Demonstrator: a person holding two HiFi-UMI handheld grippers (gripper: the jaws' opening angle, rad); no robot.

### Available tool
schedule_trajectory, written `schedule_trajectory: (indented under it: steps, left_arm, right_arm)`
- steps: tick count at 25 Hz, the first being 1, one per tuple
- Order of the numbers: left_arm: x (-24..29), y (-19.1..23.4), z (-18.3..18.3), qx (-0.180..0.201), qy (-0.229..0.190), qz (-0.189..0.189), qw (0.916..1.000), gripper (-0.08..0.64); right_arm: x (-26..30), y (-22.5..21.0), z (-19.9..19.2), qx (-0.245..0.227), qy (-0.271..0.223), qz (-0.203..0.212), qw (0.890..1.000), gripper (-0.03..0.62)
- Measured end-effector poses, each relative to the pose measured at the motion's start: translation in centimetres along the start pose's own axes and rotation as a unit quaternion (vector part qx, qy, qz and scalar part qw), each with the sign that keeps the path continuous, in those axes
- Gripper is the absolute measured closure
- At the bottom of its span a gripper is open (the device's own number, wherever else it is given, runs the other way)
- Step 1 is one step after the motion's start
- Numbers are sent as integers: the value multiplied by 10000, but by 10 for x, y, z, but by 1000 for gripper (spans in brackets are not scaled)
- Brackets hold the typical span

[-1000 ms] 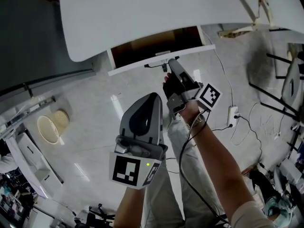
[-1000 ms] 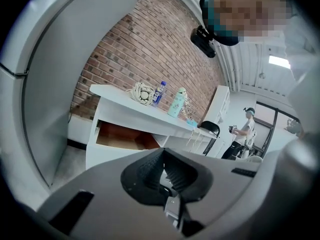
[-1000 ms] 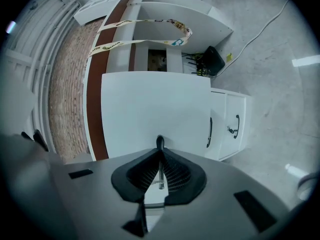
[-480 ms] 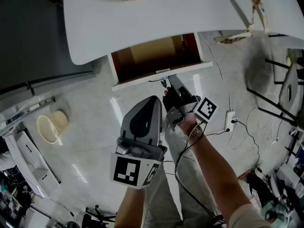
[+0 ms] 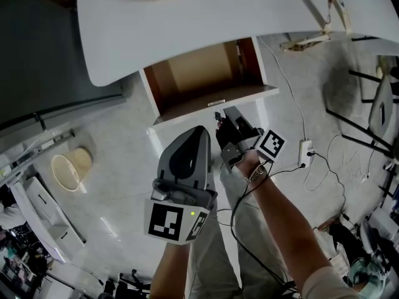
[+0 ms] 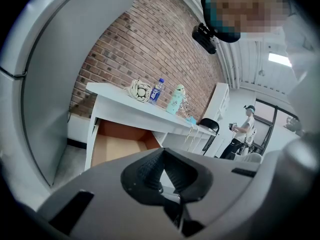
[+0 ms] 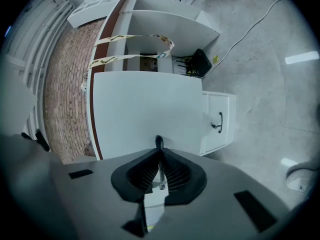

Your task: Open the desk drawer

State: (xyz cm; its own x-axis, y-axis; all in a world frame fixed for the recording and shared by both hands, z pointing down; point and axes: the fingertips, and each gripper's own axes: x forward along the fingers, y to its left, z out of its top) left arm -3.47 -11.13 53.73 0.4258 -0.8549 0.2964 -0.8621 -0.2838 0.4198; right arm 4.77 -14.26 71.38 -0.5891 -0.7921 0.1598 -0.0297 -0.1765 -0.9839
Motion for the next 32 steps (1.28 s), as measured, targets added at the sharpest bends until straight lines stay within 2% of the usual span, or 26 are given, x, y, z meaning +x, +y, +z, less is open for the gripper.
schedule_trajectory:
  steps: [6, 10, 13, 16, 22, 26, 32]
  left_arm:
    - [0, 5, -8, 33, 133, -59, 9999, 554]
    - [2, 9, -11, -20, 152, -44, 9999, 554]
    - [2, 7, -14, -3, 192, -97, 9998, 554]
    - [2, 7, -17, 10, 214, -120, 9997, 554]
    - [6, 10, -21, -42, 236, -119, 9996, 554]
    - [10, 11, -18, -44, 197, -112, 9997, 554]
    - [12, 8, -17, -25, 198, -131, 9997, 554]
  right_arm:
    - [1, -6, 0, -157, 187, 20, 9997, 554]
    - [-1, -23, 0, 61, -13, -308, 9995, 554]
    - [-2, -24, 0, 103, -106, -297, 9994, 554]
    - [-1, -19, 0, 79, -98, -197, 9997, 554]
    - [8, 18, 2, -100, -71, 487, 9987, 554]
    - [24, 23, 13, -84, -253, 410, 9988, 554]
    - [27, 25, 15, 127, -343, 525, 9980, 552]
